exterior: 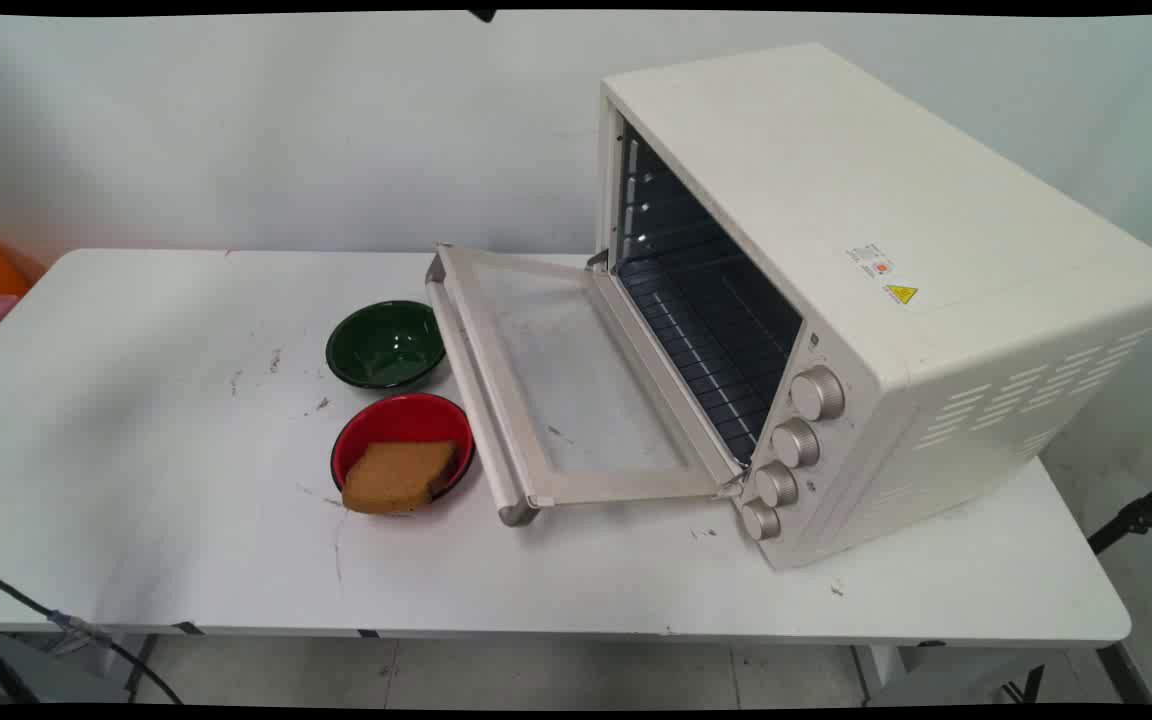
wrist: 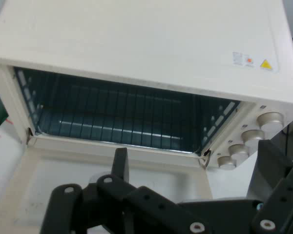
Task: Close the oven
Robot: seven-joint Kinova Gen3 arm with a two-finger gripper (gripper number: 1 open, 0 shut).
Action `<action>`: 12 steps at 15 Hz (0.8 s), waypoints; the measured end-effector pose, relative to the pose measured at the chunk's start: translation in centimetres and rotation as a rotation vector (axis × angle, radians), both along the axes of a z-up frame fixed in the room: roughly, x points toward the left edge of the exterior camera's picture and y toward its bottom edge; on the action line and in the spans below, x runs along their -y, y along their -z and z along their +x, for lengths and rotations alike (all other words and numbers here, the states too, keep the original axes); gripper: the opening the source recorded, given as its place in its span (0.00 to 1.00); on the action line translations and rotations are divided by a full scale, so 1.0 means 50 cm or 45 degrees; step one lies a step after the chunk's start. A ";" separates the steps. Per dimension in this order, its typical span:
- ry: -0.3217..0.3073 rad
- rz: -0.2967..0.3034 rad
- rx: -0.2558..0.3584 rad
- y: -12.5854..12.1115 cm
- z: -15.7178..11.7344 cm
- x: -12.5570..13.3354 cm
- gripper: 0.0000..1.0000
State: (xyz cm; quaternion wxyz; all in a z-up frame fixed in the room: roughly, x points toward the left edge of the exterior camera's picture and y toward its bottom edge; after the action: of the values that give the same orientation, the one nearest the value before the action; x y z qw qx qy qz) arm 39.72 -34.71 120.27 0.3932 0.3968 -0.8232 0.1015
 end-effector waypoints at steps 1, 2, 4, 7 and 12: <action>-0.006 0.003 0.010 0.004 0.001 0.002 1.00; -0.012 0.007 0.026 0.011 0.006 0.003 1.00; -0.018 0.014 0.069 0.033 0.026 0.006 1.00; -0.040 0.038 0.133 0.091 0.075 0.007 1.00; -0.039 0.067 0.250 0.218 0.143 -0.001 1.00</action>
State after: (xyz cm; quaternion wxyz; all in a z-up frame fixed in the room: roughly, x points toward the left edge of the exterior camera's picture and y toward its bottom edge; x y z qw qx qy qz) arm 46.89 -34.68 109.36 0.2985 0.4078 -0.8539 0.1243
